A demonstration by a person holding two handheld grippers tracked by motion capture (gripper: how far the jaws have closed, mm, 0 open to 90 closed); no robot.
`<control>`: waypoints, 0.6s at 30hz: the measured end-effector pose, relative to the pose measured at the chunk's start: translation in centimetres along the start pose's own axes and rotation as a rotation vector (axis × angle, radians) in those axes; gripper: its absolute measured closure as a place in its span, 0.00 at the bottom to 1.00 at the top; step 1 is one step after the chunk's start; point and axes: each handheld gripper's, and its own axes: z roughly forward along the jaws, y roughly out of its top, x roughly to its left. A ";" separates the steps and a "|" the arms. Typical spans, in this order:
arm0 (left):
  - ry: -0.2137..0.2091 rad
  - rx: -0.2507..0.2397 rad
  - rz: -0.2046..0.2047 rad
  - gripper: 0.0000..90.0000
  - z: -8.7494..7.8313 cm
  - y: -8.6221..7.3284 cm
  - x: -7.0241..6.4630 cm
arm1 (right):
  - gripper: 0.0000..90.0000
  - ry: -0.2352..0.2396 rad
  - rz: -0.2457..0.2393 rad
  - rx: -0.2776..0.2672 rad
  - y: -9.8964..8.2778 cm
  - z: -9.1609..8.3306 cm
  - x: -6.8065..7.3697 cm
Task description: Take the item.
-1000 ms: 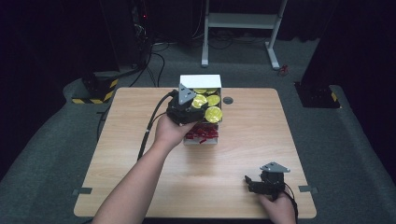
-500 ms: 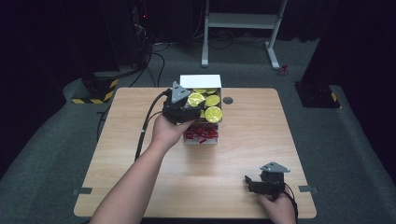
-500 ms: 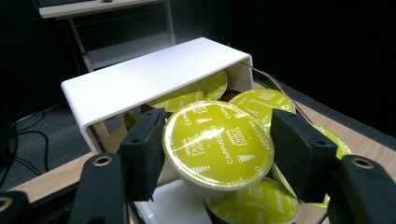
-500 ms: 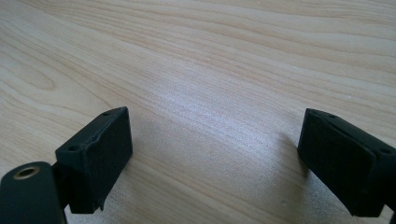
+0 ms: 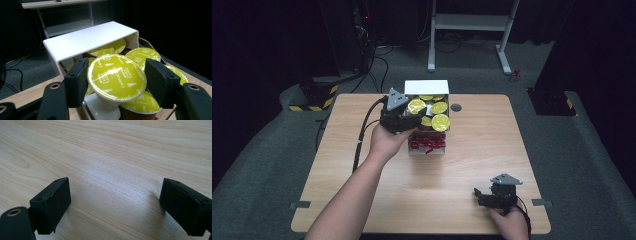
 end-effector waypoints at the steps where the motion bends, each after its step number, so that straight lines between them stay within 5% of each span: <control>1: 0.000 0.000 0.000 0.42 0.0 0.0 0.0 | 0.11 0.000 0.000 0.000 0.0 0.0 0.0; 18: 0.016 -0.033 -0.034 0.42 -2.3 -0.1 1.8 | 0.11 0.000 0.003 0.001 0.0 0.0 0.0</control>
